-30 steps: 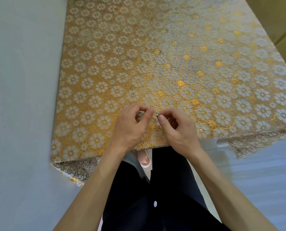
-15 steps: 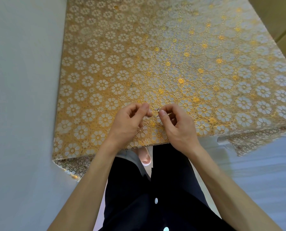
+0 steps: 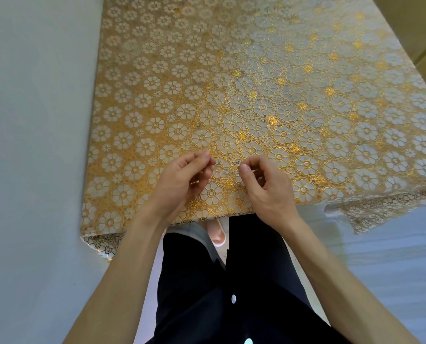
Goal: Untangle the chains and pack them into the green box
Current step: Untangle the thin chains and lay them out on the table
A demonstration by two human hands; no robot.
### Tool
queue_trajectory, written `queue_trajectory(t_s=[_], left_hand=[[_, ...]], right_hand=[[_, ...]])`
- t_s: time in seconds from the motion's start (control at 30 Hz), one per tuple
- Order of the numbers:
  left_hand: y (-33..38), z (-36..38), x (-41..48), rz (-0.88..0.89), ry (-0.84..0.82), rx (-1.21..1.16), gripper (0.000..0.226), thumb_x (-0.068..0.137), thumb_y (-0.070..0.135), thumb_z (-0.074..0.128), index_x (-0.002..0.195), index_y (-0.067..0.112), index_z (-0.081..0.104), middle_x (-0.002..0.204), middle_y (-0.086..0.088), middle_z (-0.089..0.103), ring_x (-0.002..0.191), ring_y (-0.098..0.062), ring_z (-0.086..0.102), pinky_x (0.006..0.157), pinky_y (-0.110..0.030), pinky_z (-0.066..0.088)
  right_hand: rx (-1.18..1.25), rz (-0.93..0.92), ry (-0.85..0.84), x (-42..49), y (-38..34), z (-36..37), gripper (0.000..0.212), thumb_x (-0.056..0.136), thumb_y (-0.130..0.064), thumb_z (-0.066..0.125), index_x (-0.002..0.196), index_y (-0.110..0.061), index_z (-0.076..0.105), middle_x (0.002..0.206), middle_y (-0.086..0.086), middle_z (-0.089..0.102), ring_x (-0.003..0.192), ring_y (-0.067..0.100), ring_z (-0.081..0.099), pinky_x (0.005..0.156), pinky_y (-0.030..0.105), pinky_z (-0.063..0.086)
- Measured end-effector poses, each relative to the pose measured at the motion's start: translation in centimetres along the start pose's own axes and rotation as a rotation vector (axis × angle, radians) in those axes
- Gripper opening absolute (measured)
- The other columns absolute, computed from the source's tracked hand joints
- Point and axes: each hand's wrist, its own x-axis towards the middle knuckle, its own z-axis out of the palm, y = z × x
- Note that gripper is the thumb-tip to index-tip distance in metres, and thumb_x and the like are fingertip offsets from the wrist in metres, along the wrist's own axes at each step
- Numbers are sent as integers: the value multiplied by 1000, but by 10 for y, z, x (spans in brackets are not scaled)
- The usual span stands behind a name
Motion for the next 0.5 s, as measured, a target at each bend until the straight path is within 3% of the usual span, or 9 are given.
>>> queue_trajectory(t_s=[0.3,0.37,0.5], left_hand=[[-8,3,1,-7,-19,-165,14,92,20,59,99,10,66,66,1,61,89,-19,69,85,-32,52],[-8,6,1,-5,-15,-169,12,99,15,55,100,10,65,61,1,58,82,-18,70,84,-32,55],[-6,15,3,-1,4,-205,12,101,13,52,102,8,63,55,4,51,53,-12,56,69,-29,52]], right_hand=[[207,70,-73,3,-6,-8,10,94,-26,64,85,-30,65,73,-4,63,62,5,48,59,23,40],[274,89,-96,5,-7,-11,7,90,-29,63,84,-29,66,72,-7,61,63,8,49,61,23,40],[372,117,-119,6,-8,-15,7,90,-26,62,86,-29,68,85,4,71,78,38,58,70,39,47]])
